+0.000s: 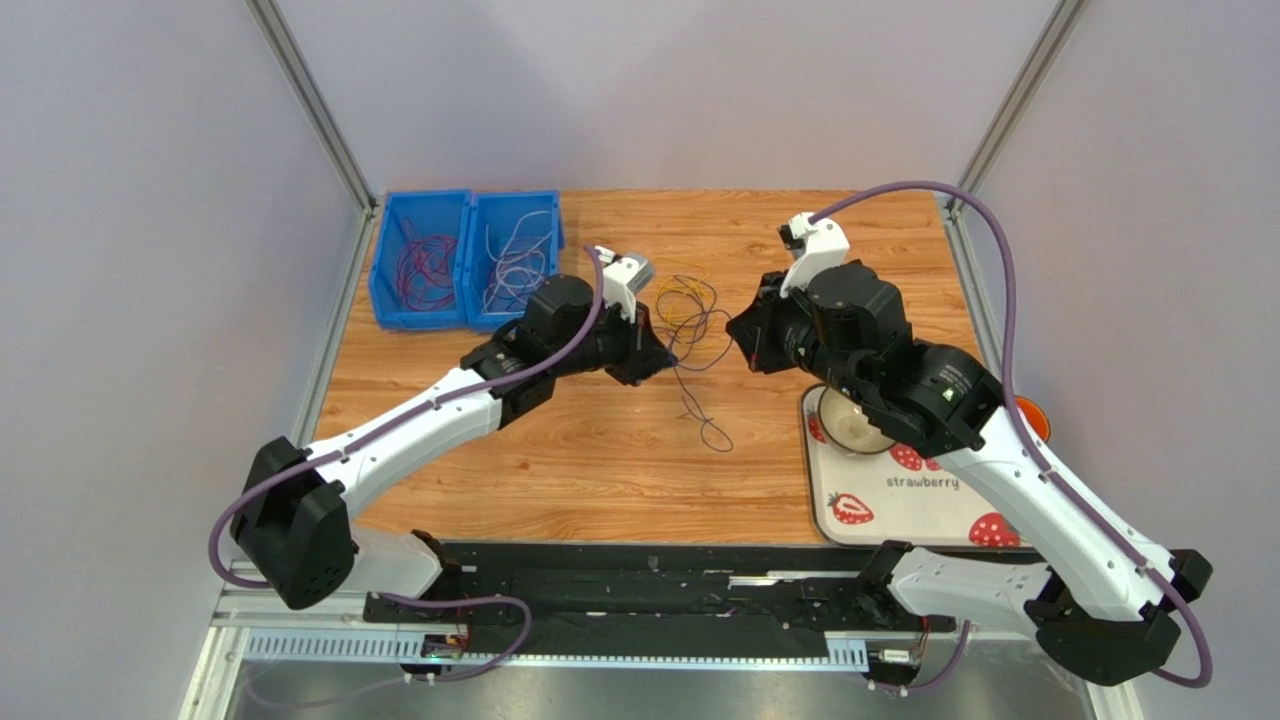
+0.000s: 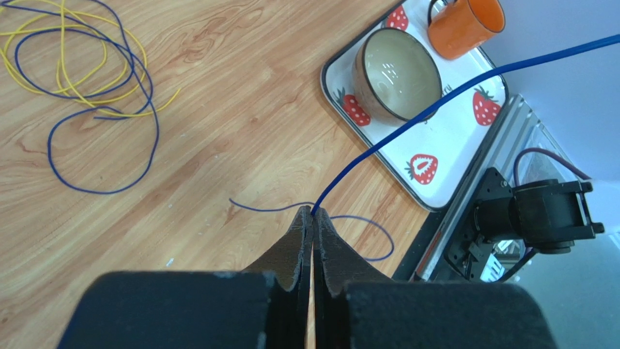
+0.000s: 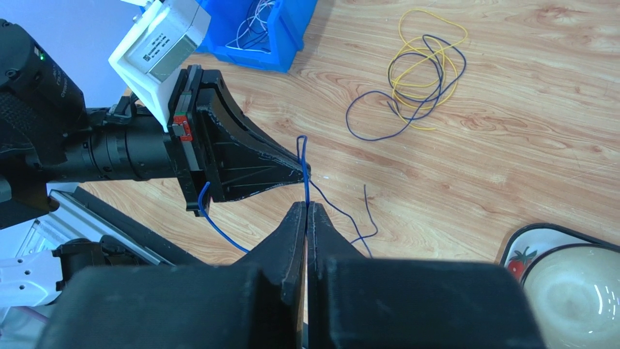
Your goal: Untangle the cables
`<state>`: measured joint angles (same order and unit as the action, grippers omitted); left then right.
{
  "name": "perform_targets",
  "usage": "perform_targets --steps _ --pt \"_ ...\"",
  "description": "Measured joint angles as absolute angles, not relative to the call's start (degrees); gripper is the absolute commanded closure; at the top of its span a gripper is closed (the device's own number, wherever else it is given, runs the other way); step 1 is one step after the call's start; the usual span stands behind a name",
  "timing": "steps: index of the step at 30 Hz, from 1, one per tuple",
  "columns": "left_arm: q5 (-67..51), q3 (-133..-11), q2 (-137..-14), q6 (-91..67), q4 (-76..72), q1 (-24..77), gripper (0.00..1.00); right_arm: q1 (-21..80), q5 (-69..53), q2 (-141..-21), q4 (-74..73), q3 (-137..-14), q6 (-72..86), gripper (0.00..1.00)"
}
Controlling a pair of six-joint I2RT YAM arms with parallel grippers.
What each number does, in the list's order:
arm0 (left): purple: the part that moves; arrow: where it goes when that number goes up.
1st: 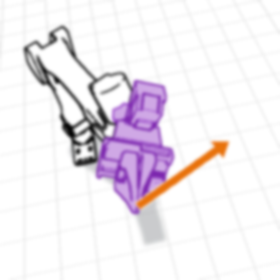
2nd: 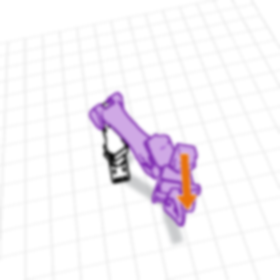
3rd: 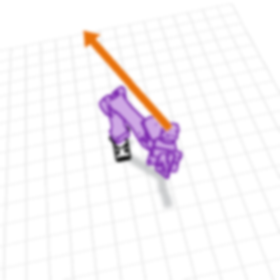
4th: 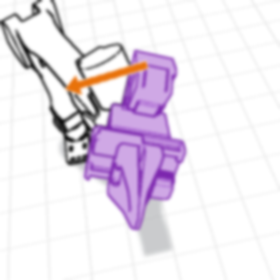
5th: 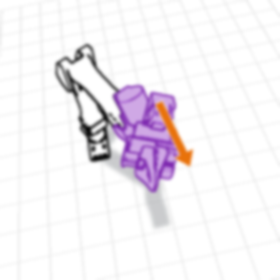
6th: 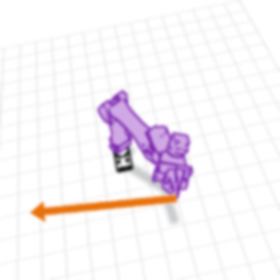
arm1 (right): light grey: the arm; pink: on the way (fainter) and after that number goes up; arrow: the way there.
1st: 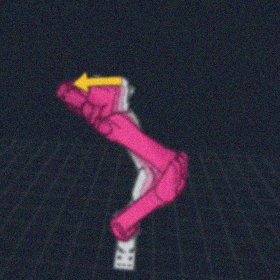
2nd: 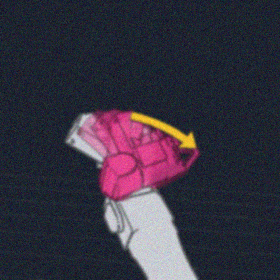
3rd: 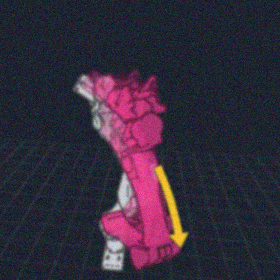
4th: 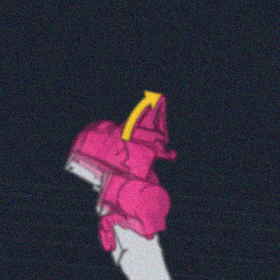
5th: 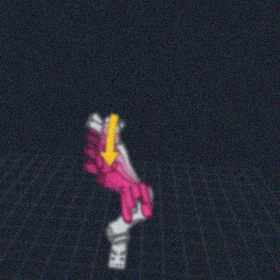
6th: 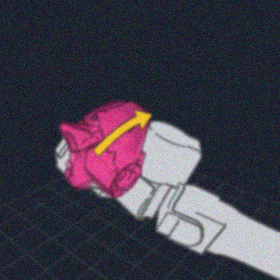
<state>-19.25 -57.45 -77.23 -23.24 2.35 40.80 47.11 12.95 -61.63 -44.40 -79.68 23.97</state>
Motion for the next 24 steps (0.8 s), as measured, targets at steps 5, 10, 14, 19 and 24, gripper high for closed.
perform_targets --steps 5,10,14,19,24 --pt "-13.85 -61.39 -76.18 -22.61 8.27 41.28 1.00 47.11 14.09 -60.18 -45.23 -79.59 24.10 0.42" --pt "-8.32 -69.45 -73.84 -21.47 16.95 41.17 1.00 47.09 15.49 -58.48 -45.67 -76.66 24.71 0.26" --pt "-6.00 -74.11 -69.54 -20.86 21.71 41.17 1.00 47.09 15.51 -57.93 -46.13 -72.38 25.54 0.25" --pt "-4.16 -80.16 -66.81 -20.32 25.76 41.17 1.00 47.09 14.44 -57.82 -46.35 -68.60 26.92 0.28" --pt "-2.50 -81.52 -65.82 -21.30 28.47 41.17 1.00 47.07 8.67 -56.75 -42.87 -64.01 27.90 0.30"
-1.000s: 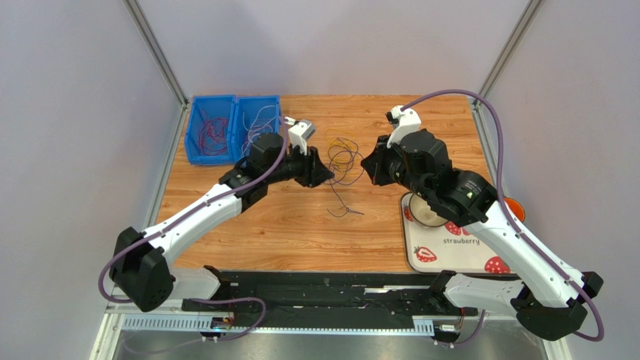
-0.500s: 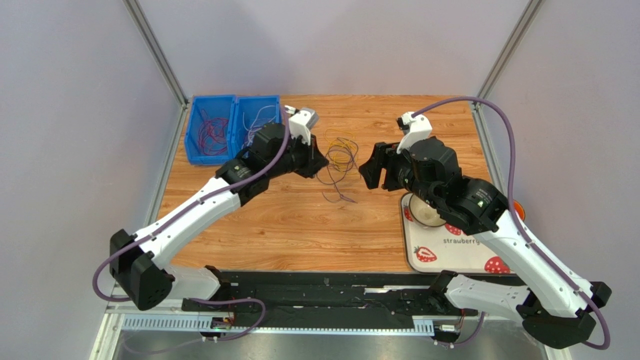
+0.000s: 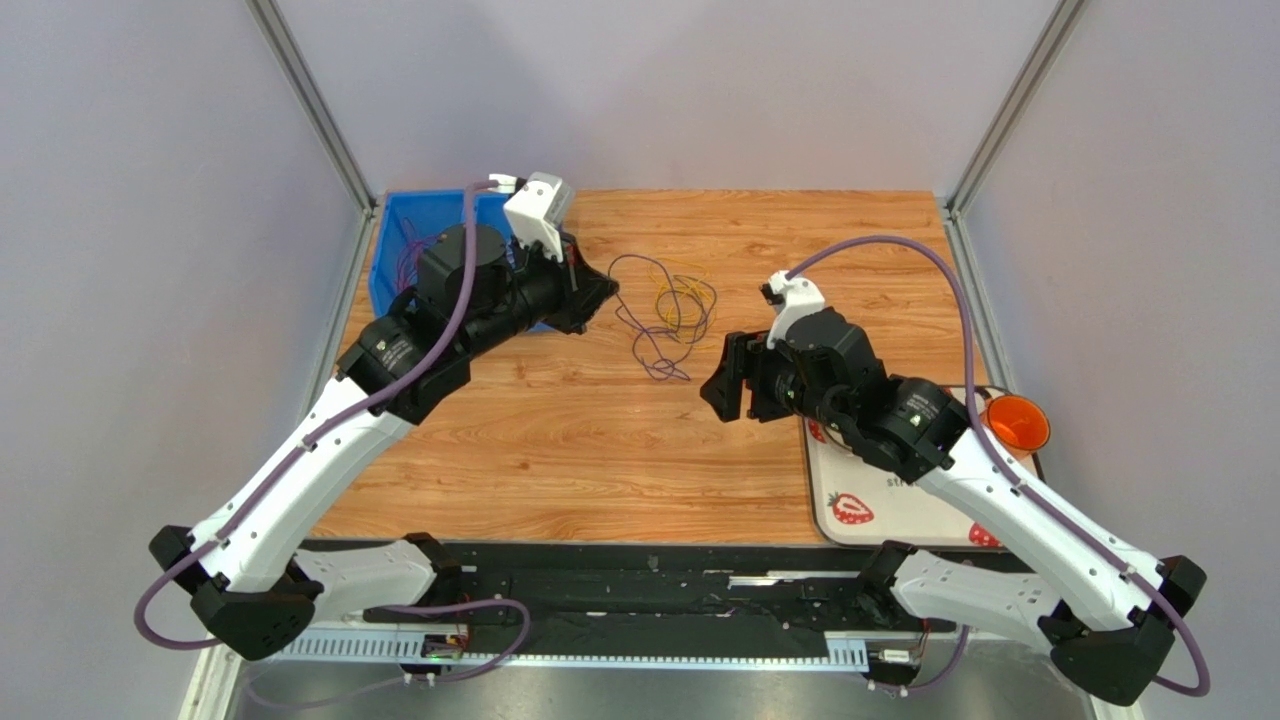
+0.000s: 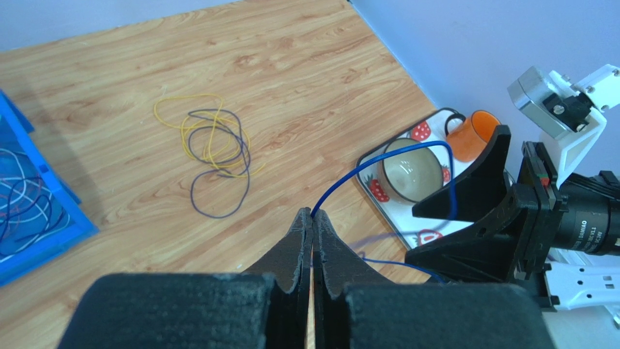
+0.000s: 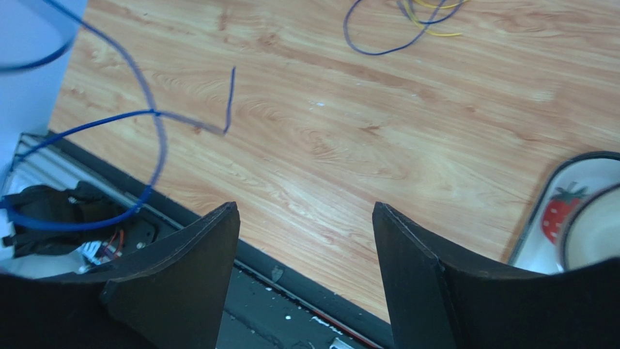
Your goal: Untangle the cables
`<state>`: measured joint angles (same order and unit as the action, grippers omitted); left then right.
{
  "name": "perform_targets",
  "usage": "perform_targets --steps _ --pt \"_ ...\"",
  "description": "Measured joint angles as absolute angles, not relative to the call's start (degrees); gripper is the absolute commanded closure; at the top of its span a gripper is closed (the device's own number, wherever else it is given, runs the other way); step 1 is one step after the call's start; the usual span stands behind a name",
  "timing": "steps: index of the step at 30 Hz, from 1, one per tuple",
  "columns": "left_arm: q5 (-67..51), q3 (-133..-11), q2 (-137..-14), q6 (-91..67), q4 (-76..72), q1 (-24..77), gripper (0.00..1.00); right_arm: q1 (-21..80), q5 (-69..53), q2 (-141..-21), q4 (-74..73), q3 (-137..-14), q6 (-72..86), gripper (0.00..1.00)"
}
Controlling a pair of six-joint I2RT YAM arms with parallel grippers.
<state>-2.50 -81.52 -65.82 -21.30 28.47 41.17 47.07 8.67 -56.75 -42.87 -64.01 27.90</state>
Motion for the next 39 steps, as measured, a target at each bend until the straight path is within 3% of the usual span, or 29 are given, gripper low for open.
perform_targets --steps 16,28,31,32,35,39 --pt "-4.27 -81.52 -64.36 -26.61 31.14 41.17 1.00 47.07 -5.41 -60.95 -30.06 -61.87 29.89 0.41" --pt "-5.32 -80.88 -63.59 -27.29 31.09 41.17 1.00 47.07 -3.40 -62.83 -30.98 -64.97 30.22 0.39" --pt "-6.07 -79.85 -63.37 -27.97 31.07 41.17 1.00 47.07 -0.47 -62.87 -31.20 -67.09 30.04 0.44" --pt "-6.37 -79.50 -63.29 -28.14 31.07 41.17 1.00 47.07 0.36 -62.92 -31.24 -67.61 29.93 0.51" --pt "-7.14 -78.06 -62.63 -28.69 31.03 41.17 1.00 47.07 2.37 -63.40 -31.77 -68.84 29.52 0.60" --pt "-7.25 -76.58 -61.21 -29.28 31.20 41.17 1.00 47.07 3.46 -64.55 -32.69 -69.10 29.21 0.63"
